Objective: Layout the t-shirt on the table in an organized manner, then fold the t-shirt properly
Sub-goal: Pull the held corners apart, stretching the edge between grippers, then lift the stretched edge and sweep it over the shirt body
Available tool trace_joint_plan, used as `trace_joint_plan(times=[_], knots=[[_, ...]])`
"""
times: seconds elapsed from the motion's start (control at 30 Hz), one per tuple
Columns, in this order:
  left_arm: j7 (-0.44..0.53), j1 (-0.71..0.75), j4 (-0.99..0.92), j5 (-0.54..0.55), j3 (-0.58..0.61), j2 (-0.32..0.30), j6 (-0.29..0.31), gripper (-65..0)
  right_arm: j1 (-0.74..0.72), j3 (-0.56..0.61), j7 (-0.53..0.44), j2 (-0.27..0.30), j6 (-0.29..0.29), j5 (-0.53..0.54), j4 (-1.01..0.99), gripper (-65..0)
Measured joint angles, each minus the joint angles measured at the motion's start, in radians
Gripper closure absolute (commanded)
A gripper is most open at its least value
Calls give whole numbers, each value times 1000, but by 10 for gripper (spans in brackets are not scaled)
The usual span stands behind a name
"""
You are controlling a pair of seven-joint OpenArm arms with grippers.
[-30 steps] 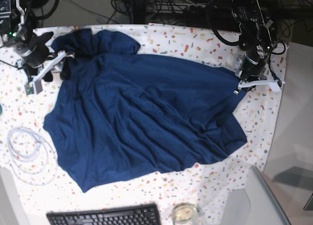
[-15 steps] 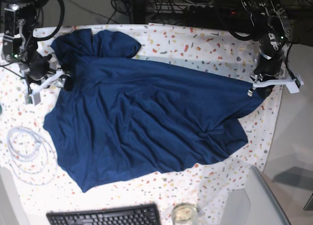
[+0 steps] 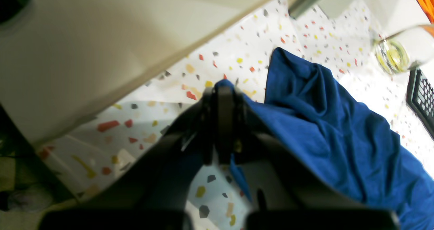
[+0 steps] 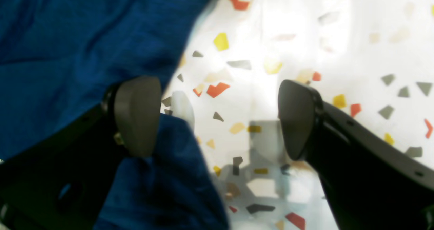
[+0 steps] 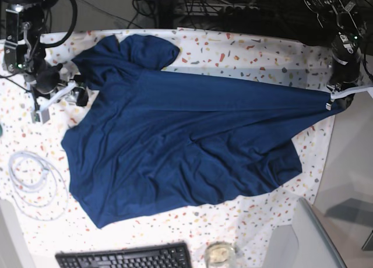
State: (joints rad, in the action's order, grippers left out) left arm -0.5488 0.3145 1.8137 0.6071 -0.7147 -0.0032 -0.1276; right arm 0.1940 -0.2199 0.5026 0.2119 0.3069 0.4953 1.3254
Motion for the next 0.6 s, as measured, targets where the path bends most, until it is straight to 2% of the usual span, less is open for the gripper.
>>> trace_joint_plan(times=[0.1, 0.23, 0.5, 0.57, 0.6], knots=[[6, -6, 0, -1, -45, -2, 0, 0, -28, 0, -5, 5, 0, -1, 0, -507], [5, 2, 0, -5, -31, -4, 0, 0, -60, 1, -5, 0, 0, 0, -14, -507], [3, 7, -1, -2, -35, -2, 0, 0, -247, 4, -10, 5, 5, 1, -254, -507], [3, 6, -1, -1, -34, -2, 0, 0, -260, 3, -13, 1, 19, 0, -279, -507], [2, 6, -1, -1, -34, -2, 0, 0, -261, 3, -11, 3, 45, 1, -281, -507]])
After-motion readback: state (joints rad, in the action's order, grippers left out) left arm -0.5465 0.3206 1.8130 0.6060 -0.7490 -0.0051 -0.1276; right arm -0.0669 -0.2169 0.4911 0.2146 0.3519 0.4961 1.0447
